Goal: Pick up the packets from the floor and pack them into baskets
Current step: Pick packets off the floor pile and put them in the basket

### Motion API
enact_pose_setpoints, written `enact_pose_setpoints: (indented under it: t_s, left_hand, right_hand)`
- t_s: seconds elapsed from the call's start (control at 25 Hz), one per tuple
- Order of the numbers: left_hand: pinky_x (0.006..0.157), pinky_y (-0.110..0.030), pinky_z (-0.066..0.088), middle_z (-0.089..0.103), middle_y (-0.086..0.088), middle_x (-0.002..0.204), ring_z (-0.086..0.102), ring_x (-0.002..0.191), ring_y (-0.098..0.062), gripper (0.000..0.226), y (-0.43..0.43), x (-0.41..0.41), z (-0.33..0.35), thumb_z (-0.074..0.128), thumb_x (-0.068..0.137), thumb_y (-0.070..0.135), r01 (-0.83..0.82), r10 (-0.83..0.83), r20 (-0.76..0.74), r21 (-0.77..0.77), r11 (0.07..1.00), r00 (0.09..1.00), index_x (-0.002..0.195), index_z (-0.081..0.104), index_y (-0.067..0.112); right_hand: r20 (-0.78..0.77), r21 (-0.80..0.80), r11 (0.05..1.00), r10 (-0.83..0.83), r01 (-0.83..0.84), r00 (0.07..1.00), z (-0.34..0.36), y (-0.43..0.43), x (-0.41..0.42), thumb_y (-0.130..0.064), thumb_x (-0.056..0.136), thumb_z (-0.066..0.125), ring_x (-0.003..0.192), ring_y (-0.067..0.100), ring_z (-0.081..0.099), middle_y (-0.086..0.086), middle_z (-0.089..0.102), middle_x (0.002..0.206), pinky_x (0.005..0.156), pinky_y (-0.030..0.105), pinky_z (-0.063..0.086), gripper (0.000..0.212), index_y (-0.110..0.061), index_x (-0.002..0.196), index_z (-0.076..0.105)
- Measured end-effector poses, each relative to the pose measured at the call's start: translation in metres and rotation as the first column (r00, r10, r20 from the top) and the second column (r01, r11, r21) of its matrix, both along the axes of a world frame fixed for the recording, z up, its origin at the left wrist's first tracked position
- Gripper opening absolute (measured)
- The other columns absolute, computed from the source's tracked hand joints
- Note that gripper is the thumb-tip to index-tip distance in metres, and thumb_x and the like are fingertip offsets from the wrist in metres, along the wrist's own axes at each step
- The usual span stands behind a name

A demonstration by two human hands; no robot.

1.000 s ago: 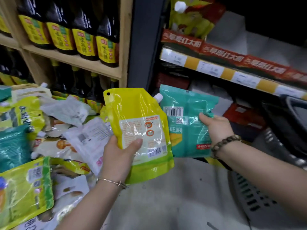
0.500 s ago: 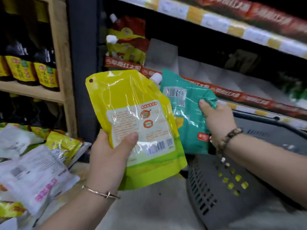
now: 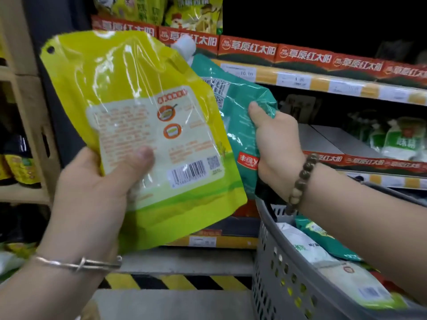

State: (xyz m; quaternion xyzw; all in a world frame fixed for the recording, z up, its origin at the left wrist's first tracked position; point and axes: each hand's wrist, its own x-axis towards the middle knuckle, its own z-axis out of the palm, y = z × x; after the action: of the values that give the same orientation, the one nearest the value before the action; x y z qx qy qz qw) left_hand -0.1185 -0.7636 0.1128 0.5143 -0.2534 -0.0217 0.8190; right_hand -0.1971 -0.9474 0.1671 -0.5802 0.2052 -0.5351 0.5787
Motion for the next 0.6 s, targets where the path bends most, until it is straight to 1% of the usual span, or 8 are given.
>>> enact_pose_setpoints:
  t_s: [0.08, 0.16, 0.2, 0.28, 0.36, 0.44, 0.52, 0.6]
  left_hand:
    - [0.046, -0.02, 0.052, 0.07, 0.021, 0.068, 0.067, 0.058, 0.001, 0.031, 0.002, 0.005, 0.01, 0.066, 0.055, 0.036, -0.014, 0.014, 0.025, 0.008, 1.0, 1.0, 0.082, 0.058, 0.025]
    - [0.055, -0.027, 0.054, 0.072, 0.016, 0.074, 0.07, 0.065, -0.005, 0.034, 0.005, 0.01, 0.013, 0.067, 0.054, 0.036, -0.009, 0.008, 0.024, 0.031, 0.999, 1.0, 0.086, 0.06, 0.024]
    - [0.06, -0.03, 0.054, 0.073, 0.014, 0.076, 0.07, 0.067, -0.007, 0.036, 0.007, 0.012, 0.012, 0.068, 0.054, 0.035, -0.008, 0.008, 0.016, 0.039, 0.999, 1.0, 0.086, 0.061, 0.023]
    - [0.061, -0.03, 0.053, 0.073, 0.009, 0.075, 0.069, 0.064, -0.006, 0.034, 0.011, 0.015, 0.01, 0.07, 0.055, 0.033, -0.028, 0.027, 0.002, 0.053, 0.998, 1.0, 0.085, 0.06, 0.021]
    - [0.052, -0.023, 0.054, 0.071, 0.005, 0.077, 0.066, 0.058, -0.001, 0.023, 0.011, 0.016, 0.007, 0.073, 0.066, 0.024, -0.033, 0.033, 0.007, 0.055, 0.998, 0.999, 0.084, 0.059, 0.019]
    - [0.046, -0.011, 0.048, 0.067, 0.009, 0.076, 0.063, 0.052, 0.005, 0.016, 0.005, 0.012, 0.006, 0.071, 0.075, 0.014, -0.032, 0.03, 0.021, 0.081, 0.996, 0.999, 0.082, 0.058, 0.018]
    - [0.049, -0.011, 0.048, 0.065, 0.012, 0.077, 0.062, 0.054, 0.006, 0.016, -0.008, 0.004, 0.004, 0.07, 0.078, 0.01, 0.004, -0.011, 0.063, 0.114, 0.993, 0.998, 0.081, 0.058, 0.019]
    - [0.063, -0.022, 0.053, 0.067, 0.011, 0.082, 0.066, 0.065, 0.001, 0.016, -0.027, -0.004, 0.002, 0.071, 0.078, 0.012, 0.052, -0.067, 0.093, 0.149, 0.987, 0.993, 0.085, 0.06, 0.021]
  right_hand:
    - [0.019, 0.041, 0.999, 0.033, -0.034, 0.999, 0.004, 0.002, 0.005, -0.019, 0.091, 0.059, 0.083, 0.041, 0.065, 0.03, 0.065, 0.097, 0.075, 0.052, 0.053, 0.017, -0.008, 0.08, 0.062]
    - [0.016, 0.062, 0.998, 0.02, -0.021, 1.0, 0.003, 0.005, 0.014, -0.023, 0.089, 0.061, 0.091, 0.05, 0.061, 0.034, 0.062, 0.102, 0.075, 0.054, 0.052, 0.017, -0.01, 0.078, 0.061]
    - [0.014, 0.064, 0.998, 0.005, -0.006, 1.0, 0.002, 0.008, 0.018, -0.026, 0.087, 0.062, 0.091, 0.051, 0.061, 0.034, 0.061, 0.102, 0.075, 0.058, 0.051, 0.019, -0.011, 0.076, 0.06]
    - [0.013, 0.044, 0.999, 0.0, -0.001, 1.0, 0.003, 0.012, 0.024, -0.03, 0.084, 0.063, 0.081, 0.047, 0.064, 0.034, 0.062, 0.091, 0.072, 0.063, 0.049, 0.026, -0.006, 0.075, 0.059]
    - [0.007, -0.017, 1.0, 0.0, 0.0, 1.0, 0.004, 0.012, 0.022, -0.032, 0.084, 0.061, 0.071, 0.035, 0.059, 0.023, 0.06, 0.08, 0.067, 0.05, 0.049, 0.027, -0.006, 0.076, 0.06]
    - [-0.022, -0.076, 0.997, -0.029, 0.028, 0.999, 0.002, 0.004, 0.011, -0.031, 0.087, 0.06, 0.071, 0.024, 0.051, 0.015, 0.056, 0.077, 0.064, 0.04, 0.042, 0.023, -0.01, 0.077, 0.061]
    - [-0.057, -0.106, 0.993, -0.065, 0.058, 0.996, -0.002, -0.01, -0.008, -0.034, 0.086, 0.06, 0.073, 0.023, 0.05, 0.027, 0.058, 0.08, 0.062, 0.047, 0.045, 0.031, -0.003, 0.08, 0.061]
    - [-0.106, -0.134, 0.986, -0.113, 0.098, 0.988, -0.004, -0.027, -0.033, -0.042, 0.079, 0.06, 0.074, 0.022, 0.049, 0.036, 0.056, 0.083, 0.058, 0.051, 0.046, 0.048, 0.005, 0.088, 0.057]
